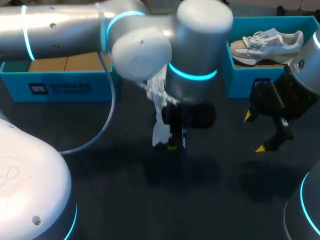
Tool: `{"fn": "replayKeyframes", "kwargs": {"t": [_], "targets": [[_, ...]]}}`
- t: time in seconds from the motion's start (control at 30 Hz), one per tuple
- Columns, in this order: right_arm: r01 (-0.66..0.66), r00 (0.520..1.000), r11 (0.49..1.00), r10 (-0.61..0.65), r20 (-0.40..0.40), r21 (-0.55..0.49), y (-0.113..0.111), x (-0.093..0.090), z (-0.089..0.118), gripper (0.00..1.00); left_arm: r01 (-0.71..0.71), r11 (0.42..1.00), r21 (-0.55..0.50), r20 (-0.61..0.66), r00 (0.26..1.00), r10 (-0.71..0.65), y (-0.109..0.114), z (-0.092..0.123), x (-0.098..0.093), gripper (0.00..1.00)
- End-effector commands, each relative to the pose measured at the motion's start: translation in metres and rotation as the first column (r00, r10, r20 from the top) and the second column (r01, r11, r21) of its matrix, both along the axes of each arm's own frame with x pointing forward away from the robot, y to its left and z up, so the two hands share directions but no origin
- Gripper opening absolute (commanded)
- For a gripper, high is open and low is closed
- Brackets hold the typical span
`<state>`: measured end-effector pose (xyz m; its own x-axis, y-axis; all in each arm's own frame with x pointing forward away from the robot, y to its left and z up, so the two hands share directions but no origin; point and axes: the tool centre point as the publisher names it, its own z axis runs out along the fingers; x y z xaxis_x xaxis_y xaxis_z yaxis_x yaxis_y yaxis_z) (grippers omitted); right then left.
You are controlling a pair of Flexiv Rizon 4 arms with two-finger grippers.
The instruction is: Take the shoe out of the shoebox, open the shoe tongue, remove and reinsert the insole, then place the shoe into the shoebox
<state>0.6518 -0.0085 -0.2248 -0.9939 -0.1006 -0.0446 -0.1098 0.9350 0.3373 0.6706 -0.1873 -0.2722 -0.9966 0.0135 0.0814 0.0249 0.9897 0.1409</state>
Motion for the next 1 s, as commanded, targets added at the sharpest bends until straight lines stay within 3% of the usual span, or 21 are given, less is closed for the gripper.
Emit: {"fn": "replayKeyframes", "kwargs": {"t": [0.03,0.33,0.47,0.73,1.0], "targets": [[-0.001,1.000,1.000,0.001,-0.001,-0.001,0.001,0.001,-0.001,1.00,0.026,1.000,-0.006,-0.048,0.998,-0.027,0.012,0.043,0.029,0.00],[-0.001,1.000,1.000,0.001,-0.001,-0.001,0.001,0.001,-0.001,1.00,0.100,0.995,0.001,-0.137,0.986,-0.099,0.049,0.094,0.088,0.00],[-0.001,1.000,1.000,0.001,-0.001,-0.001,0.001,0.001,-0.001,1.00,0.163,0.987,0.011,-0.143,0.977,-0.160,0.072,0.112,0.105,0.00],[-0.001,1.000,1.000,0.001,-0.001,-0.001,0.001,0.001,-0.001,1.00,0.142,0.989,0.034,-0.197,0.971,-0.133,0.127,0.144,0.152,0.00],[-0.001,1.000,1.000,0.001,-0.001,-0.001,0.001,0.001,-0.001,1.00,0.142,0.989,0.034,-0.197,0.971,-0.133,0.127,0.144,0.152,0.00]]}}
